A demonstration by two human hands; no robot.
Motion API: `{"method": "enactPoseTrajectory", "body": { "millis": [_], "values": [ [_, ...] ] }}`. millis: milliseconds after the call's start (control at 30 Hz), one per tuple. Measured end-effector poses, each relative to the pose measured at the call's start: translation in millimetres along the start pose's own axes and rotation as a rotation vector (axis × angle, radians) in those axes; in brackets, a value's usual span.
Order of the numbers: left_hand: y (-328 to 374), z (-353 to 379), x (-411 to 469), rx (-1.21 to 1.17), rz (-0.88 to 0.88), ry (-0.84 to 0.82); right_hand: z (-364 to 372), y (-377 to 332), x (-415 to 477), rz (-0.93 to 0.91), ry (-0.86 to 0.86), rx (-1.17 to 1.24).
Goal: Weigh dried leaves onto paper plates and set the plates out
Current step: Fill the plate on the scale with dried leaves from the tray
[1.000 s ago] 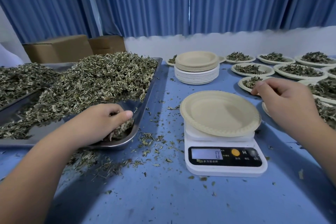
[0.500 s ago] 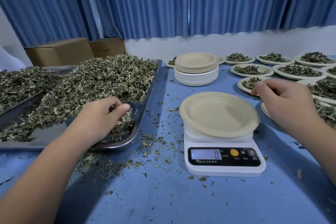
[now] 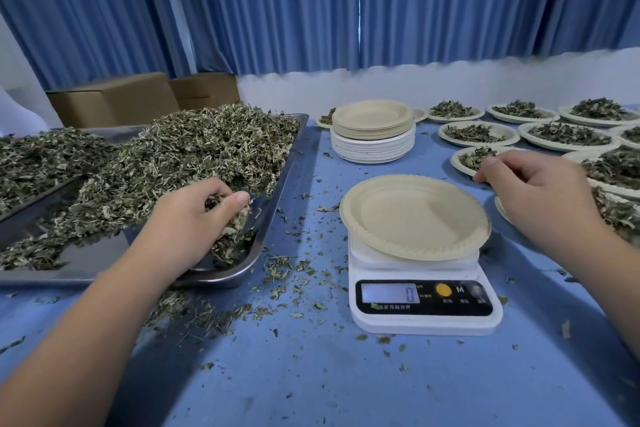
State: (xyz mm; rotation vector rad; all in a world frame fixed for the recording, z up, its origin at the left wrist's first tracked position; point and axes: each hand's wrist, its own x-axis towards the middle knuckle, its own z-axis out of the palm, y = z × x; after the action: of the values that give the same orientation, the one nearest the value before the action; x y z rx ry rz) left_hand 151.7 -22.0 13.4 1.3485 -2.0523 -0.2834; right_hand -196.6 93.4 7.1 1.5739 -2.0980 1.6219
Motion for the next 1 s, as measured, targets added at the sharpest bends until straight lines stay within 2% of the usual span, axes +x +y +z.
{"method": "enactPoseTrajectory", "body": {
  "millis": [233, 367, 467, 600, 733, 833, 933, 1000],
  "values": [
    [9.9, -6.9, -2.5, -0.235, 0.026, 0.169, -1.7, 4.2, 1.3, 0.016, -0.005, 0.013],
    [39.4, -9.9, 2.1, -0.367, 0.043, 0.249, -2.2, 5.2, 2.6, 0.009, -0.006, 0.037],
    [75.9, -5.4, 7.4, -0.497, 0.064, 0.207, -1.3, 5.9, 3.8, -0.008, -0.004, 0.033],
    [128.4, 15.7, 14.9, -0.588, 0.15, 0.058, -1.2, 9.3, 6.1, 0.003, 0.013, 0.046],
    [163.8, 52.6, 19.8, -0.465, 0.255, -0.133, -2.7, 11.5, 6.4, 0.002, 0.027, 0.054],
    [166.6, 77.6, 23.6, -0.333, 0.267, -0.29, -2.8, 11.2, 6.2, -0.004, 0.028, 0.068],
    [162.5, 89.1, 26.4, -0.125, 0.312, -0.358, -3.1, 11.9, 6.2, 0.002, 0.017, 0.065],
    [159.0, 91.8, 28.0, 0.017, 0.402, -0.374, -3.3, 12.8, 6.7, 0.002, 0.005, 0.059]
  ]
}}
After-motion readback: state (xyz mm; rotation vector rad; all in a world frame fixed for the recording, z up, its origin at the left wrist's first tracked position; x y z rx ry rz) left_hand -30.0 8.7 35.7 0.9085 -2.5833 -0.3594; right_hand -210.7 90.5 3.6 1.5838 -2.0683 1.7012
